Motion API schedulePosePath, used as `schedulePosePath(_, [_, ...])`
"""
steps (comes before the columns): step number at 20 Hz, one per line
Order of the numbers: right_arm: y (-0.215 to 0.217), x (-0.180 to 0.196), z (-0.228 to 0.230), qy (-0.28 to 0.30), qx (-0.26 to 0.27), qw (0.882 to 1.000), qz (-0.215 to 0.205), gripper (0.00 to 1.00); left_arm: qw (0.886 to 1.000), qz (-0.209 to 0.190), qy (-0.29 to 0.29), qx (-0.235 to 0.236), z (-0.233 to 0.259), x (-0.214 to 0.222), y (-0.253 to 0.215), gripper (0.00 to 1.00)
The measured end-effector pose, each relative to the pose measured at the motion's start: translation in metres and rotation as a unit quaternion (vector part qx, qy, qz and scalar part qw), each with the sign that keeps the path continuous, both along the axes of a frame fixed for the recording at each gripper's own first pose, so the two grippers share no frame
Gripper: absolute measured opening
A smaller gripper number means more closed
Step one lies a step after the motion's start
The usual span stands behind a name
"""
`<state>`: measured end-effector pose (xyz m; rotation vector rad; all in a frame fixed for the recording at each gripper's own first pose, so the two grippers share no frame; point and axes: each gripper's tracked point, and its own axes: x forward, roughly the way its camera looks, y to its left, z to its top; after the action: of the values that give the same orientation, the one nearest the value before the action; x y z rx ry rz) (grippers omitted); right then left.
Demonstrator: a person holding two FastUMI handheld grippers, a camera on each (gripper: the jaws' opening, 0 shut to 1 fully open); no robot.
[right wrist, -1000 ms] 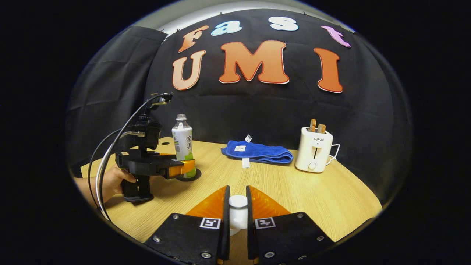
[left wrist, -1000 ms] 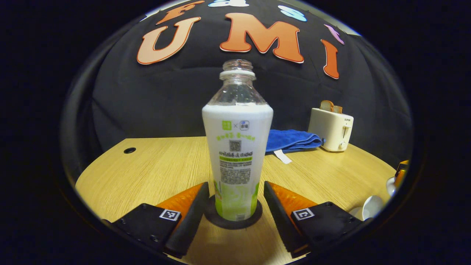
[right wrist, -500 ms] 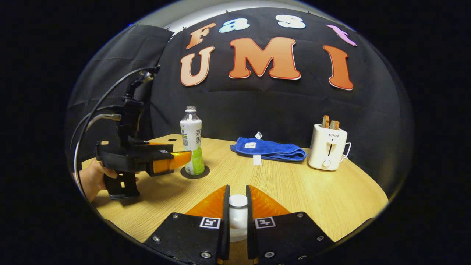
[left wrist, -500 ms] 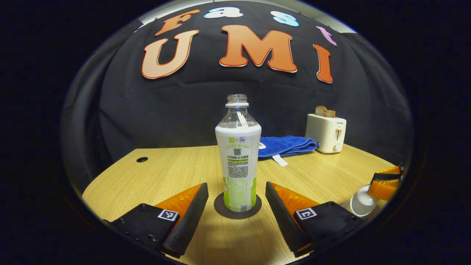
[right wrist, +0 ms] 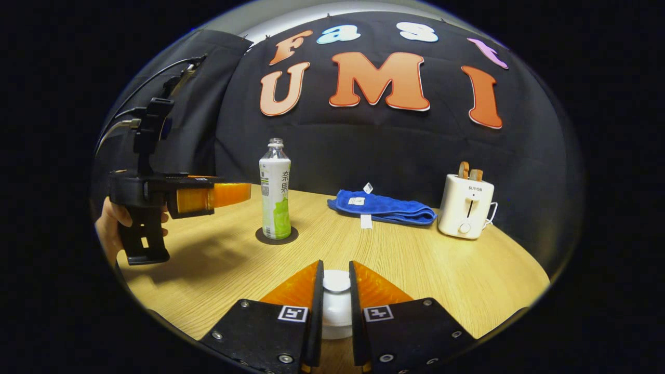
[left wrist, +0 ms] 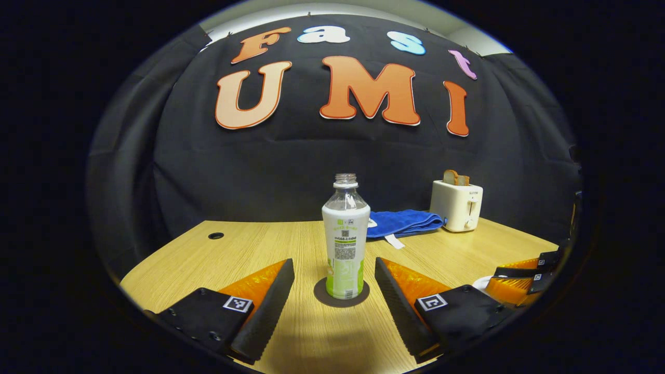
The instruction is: Open the teacup lid with one hand, grasp the water bottle and pour water into the teacup with the other hand; after pouring, place the water bottle on the coaster and then close the teacup lid.
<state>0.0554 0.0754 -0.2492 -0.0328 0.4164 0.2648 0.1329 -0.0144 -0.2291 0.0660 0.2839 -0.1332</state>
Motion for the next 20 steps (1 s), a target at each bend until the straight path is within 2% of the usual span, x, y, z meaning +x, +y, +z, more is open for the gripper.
schedulePosePath(2, [-0.004,-0.001,0.001,0.005,-0.001,1.000,-0.007,0.29,1.000,0.000,-0.002,-0.004,0.005,-0.005,-0.001,0.96])
schedulePosePath(4, [-0.005,-0.002,0.006,0.002,0.000,1.000,-0.008,0.41,1.000,-0.004,-0.009,-0.003,0.012,-0.012,-0.002,0.96])
schedulePosePath(7, [-0.013,-0.002,0.029,-0.025,-0.005,1.000,-0.017,0.64,1.000,0.004,-0.015,0.000,0.026,-0.027,0.001,0.99])
schedulePosePath(8, [-0.016,-0.001,0.038,-0.035,-0.005,0.999,-0.022,0.67,1.000,0.007,-0.016,-0.007,0.031,-0.031,0.002,0.96])
schedulePosePath(9, [-0.019,-0.001,0.048,-0.045,-0.003,0.999,-0.026,0.72,1.000,0.009,-0.019,-0.012,0.037,-0.035,0.004,0.99])
schedulePosePath(15, [-0.038,-0.005,0.122,-0.108,0.002,0.993,-0.054,0.85,0.998,0.017,-0.047,-0.032,0.080,-0.060,0.008,0.98])
schedulePosePath(20, [-0.057,-0.017,0.179,-0.158,0.007,0.984,-0.078,0.88,0.996,0.017,-0.088,-0.026,0.124,-0.083,0.003,0.98])
